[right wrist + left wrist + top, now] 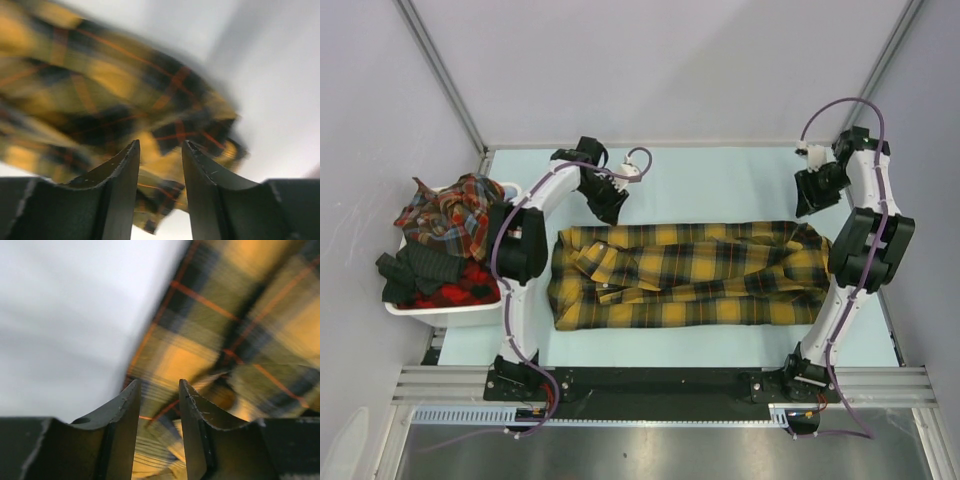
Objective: Fold and stack the long sleeve shirts
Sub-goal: Fold the shirt
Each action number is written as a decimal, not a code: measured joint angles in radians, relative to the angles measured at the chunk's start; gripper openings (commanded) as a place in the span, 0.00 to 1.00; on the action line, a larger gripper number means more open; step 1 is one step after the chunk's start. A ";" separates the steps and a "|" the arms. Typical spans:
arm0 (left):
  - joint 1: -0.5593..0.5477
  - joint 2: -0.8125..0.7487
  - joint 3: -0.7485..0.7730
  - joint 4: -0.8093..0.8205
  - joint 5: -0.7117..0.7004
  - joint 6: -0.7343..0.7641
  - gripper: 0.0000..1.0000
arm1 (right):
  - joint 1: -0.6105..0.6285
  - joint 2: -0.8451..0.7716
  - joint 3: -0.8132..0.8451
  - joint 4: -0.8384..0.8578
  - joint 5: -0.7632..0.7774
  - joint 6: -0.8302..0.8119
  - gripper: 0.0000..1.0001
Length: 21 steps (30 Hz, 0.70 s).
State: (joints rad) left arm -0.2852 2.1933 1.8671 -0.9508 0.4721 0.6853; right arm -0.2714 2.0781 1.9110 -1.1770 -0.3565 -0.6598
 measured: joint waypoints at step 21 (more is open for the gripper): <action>-0.049 -0.114 -0.329 0.081 -0.102 -0.063 0.30 | 0.286 0.079 -0.185 0.106 -0.080 0.115 0.53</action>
State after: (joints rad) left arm -0.3340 2.0792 1.5383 -0.8700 0.3702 0.6224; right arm 0.0147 2.1567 1.7256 -1.0710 -0.4370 -0.5449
